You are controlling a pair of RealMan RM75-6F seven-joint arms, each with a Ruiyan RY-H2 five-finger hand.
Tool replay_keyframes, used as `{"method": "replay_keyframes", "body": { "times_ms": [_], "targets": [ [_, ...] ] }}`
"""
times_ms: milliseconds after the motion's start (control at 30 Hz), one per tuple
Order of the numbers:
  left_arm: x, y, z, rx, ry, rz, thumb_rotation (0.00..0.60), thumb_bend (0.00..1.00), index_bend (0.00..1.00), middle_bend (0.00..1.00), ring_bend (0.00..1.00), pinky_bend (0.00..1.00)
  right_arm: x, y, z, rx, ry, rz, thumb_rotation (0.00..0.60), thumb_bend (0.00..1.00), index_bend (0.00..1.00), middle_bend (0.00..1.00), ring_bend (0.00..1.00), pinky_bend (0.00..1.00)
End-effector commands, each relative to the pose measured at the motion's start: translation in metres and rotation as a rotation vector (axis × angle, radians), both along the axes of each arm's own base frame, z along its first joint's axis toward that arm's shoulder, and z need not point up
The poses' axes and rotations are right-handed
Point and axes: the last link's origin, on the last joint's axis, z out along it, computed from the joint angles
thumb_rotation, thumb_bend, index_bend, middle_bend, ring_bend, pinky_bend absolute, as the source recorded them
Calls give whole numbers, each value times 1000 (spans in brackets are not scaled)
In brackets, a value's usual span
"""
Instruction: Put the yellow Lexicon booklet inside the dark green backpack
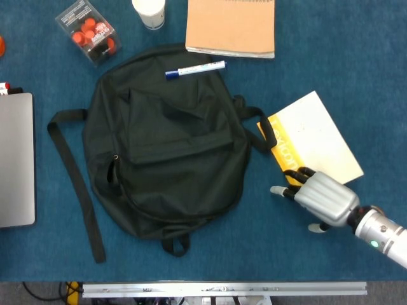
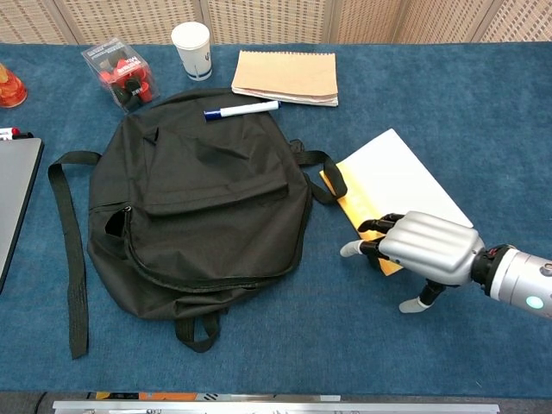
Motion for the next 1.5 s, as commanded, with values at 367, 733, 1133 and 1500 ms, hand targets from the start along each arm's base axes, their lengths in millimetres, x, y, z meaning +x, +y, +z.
{"method": "replay_keyframes", "body": {
  "times_ms": [367,733,1133,1500],
  "targets": [
    [1,2,-1,-11,-2,-5,600,200,216,130,78,30,-41,-30,41,-170,99,-106,545,0,197,438,121,206],
    [1,2,-3,-18,-8,-8,600,201,216,131,78,30,-37,-46,60,-274,59,-165,549,0,197,431,121,207],
    [-3,-1,-2,-22,-11,1,600,201,216,130,78,30,-36,-45,38,-293,125,-191,598,0,149,342,120,205],
    [-4,0,-2,-26,-12,4,600,201,216,131,78,30,-30,-49,25,-336,129,-156,600,0,147,337,117,202]
  ]
}}
